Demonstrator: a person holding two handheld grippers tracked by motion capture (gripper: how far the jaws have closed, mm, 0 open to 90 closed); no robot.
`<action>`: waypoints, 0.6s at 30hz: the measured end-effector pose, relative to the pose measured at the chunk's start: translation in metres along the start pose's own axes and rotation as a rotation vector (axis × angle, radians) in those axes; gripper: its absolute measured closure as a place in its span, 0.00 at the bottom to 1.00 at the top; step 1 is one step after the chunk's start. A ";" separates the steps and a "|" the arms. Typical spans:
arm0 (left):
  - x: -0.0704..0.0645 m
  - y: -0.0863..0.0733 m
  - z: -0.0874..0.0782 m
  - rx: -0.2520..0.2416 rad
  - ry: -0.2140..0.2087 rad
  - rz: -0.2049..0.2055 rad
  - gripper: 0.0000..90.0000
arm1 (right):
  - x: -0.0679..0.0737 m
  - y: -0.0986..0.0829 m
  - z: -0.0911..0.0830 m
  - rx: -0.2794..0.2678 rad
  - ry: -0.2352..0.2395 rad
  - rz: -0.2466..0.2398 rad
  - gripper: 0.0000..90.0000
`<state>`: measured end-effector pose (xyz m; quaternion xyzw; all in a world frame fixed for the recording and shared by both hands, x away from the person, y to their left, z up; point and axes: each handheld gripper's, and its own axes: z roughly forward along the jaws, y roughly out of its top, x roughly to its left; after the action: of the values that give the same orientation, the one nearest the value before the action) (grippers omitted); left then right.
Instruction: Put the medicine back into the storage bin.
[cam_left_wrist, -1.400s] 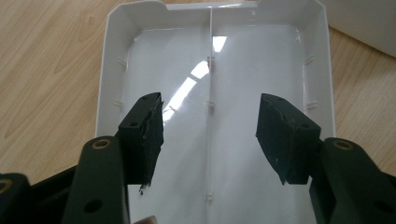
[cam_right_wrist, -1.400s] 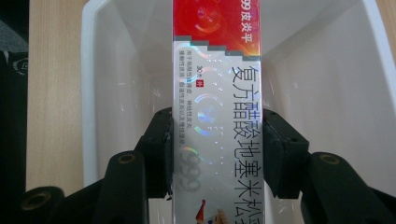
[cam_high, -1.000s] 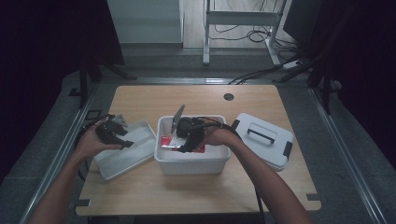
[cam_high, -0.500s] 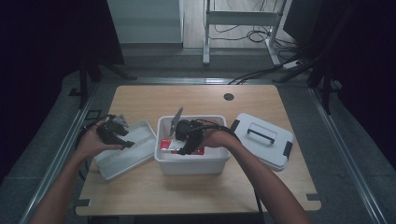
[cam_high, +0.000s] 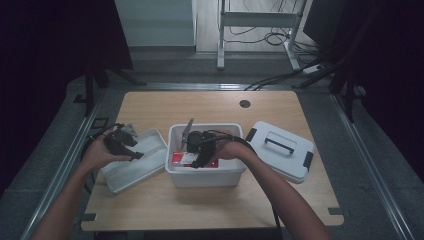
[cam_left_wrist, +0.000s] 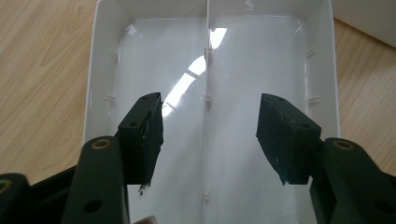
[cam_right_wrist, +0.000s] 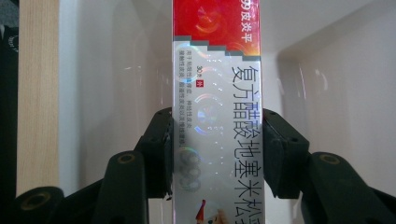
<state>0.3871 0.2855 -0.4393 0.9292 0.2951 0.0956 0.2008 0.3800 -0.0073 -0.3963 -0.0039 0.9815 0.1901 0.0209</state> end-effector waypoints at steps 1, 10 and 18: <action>0.000 0.000 0.000 0.000 0.000 0.000 0.46 | 0.000 0.000 0.001 -0.001 0.002 0.003 0.57; 0.000 0.000 0.001 0.004 0.001 0.002 0.46 | -0.003 -0.001 0.009 0.014 0.011 0.004 0.57; 0.000 0.000 0.001 0.004 0.000 0.000 0.46 | -0.005 0.000 0.017 0.020 0.015 0.003 0.57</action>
<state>0.3873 0.2853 -0.4400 0.9296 0.2954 0.0949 0.1991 0.3853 -0.0010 -0.4118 -0.0036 0.9836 0.1801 0.0132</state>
